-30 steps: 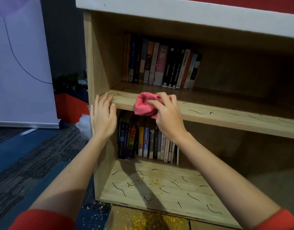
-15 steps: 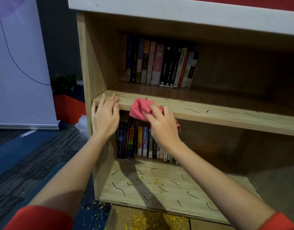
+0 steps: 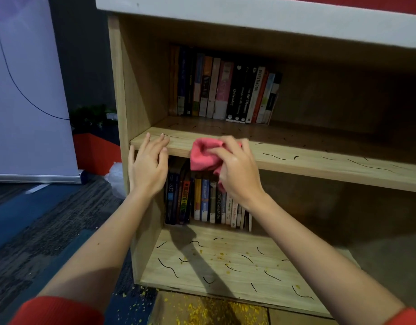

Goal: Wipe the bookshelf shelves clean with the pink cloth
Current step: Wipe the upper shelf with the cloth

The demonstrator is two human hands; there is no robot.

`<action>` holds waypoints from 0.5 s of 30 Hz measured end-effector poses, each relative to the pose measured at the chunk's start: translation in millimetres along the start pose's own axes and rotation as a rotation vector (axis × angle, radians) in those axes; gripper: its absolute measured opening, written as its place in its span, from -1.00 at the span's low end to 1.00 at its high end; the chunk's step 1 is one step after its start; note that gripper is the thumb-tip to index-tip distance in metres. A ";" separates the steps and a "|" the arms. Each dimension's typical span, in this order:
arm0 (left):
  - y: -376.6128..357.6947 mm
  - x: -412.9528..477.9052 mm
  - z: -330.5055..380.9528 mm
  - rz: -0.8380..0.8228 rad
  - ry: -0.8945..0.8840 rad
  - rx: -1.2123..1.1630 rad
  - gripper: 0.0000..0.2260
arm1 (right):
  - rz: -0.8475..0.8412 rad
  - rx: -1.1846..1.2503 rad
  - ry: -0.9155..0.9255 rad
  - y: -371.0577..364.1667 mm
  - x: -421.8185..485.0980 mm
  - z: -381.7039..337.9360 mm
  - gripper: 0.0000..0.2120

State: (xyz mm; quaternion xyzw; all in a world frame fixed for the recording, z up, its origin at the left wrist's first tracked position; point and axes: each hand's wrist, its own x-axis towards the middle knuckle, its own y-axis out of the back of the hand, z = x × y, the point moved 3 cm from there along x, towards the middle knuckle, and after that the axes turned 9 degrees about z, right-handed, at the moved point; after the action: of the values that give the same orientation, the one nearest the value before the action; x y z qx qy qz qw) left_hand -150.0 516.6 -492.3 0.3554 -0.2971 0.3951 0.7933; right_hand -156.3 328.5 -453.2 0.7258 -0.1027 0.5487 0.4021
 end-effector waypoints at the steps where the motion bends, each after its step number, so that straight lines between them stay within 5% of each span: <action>1: -0.6 -0.5 0.7 0.004 0.016 0.000 -0.68 | 0.042 -0.030 -0.029 -0.6 4.4 4.5 -0.73; 8: -5.5 -2.5 3.5 0.028 0.039 0.016 -0.67 | -0.183 0.084 -0.051 -7.6 -22.5 -7.1 -0.74; 12: -4.4 -3.2 2.3 0.020 0.005 0.027 -0.55 | 0.022 0.059 -0.119 -5.4 -3.8 2.8 -0.77; 15: -4.5 -4.9 1.0 0.021 0.003 0.027 -0.53 | -0.005 -0.035 -0.059 -10.1 -10.9 -0.6 -0.71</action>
State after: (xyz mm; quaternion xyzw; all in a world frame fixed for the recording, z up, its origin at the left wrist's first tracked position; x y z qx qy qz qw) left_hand -148.9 511.9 -496.9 0.3623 -0.2944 0.4080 0.7846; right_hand -154.9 332.3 -467.6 0.7346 -0.1222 0.5242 0.4131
